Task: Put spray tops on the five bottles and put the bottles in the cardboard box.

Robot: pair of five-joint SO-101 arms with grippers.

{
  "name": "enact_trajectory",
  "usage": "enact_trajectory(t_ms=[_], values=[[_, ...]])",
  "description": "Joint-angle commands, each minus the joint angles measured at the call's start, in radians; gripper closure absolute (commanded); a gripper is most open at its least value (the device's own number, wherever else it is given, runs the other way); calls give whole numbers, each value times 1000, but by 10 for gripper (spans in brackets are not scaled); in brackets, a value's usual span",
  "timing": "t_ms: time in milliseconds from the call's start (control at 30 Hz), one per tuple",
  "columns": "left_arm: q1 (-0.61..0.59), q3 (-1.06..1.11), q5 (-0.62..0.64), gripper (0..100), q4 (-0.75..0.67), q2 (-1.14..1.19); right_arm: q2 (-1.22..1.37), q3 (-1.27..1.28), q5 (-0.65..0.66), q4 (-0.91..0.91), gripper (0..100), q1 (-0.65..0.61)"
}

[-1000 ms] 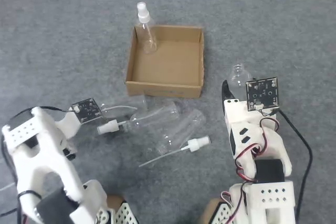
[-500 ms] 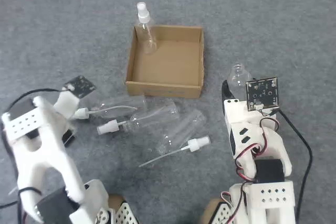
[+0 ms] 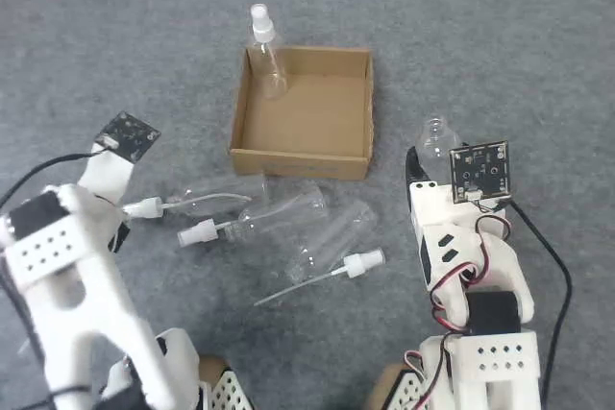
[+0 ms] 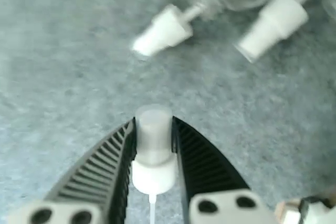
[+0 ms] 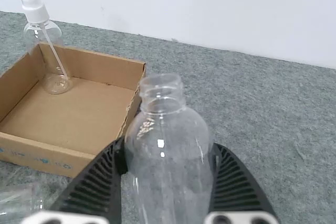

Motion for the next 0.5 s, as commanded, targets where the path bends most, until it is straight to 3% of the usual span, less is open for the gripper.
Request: enact_trajectory(t_ms=[0, 167, 467], values=[[11, -51, 40, 989, 8, -149, -19, 14, 14, -27, 943, -8], [28, -59, 117, 988, -9, -210, -19, 14, 15, -27, 943, -8], [115, -51, 525, 988, -18, -350, -21, 12, 15, -27, 943, -10]])
